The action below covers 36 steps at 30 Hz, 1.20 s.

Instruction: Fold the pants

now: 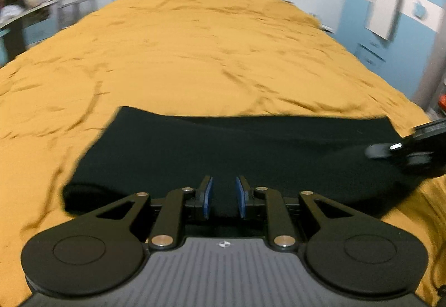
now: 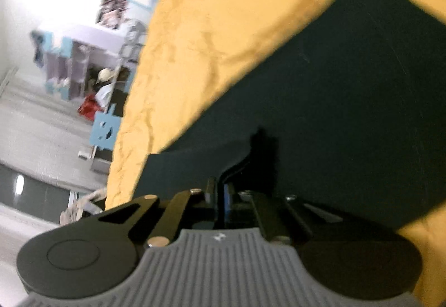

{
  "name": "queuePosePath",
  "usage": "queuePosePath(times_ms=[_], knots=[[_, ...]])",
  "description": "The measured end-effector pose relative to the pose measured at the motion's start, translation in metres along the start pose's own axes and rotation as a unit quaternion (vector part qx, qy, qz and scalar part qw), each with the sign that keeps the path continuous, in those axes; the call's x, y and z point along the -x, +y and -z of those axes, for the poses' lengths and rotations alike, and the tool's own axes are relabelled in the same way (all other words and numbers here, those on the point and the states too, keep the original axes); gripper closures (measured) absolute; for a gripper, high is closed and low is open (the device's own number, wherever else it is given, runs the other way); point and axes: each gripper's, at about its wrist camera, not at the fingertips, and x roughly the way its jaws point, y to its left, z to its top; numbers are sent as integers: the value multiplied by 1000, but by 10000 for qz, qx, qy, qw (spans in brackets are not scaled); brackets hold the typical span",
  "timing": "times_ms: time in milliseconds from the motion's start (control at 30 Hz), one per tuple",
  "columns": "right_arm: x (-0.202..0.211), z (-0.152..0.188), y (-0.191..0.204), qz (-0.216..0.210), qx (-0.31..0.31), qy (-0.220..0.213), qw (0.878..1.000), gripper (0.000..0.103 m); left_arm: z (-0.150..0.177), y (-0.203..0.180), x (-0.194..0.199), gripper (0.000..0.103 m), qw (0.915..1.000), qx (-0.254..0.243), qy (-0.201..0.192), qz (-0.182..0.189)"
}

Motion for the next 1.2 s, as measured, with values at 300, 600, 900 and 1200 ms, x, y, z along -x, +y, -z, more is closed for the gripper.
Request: queuePosePath(times_ms=[300, 600, 900, 1200], knots=[[50, -86, 78, 162, 1173, 121, 9929, 103, -19, 29, 17, 80, 9976, 439, -374, -375], [100, -148, 47, 961, 1111, 278, 9888, 103, -23, 23, 0, 81, 9985, 411, -223, -271], [72, -125, -51, 1959, 849, 612, 9750, 103, -18, 15, -16, 81, 9991, 305, 42, -275], [106, -115, -2, 1277, 2082, -121, 9697, 103, -15, 23, -18, 81, 9982, 435, 144, -391]])
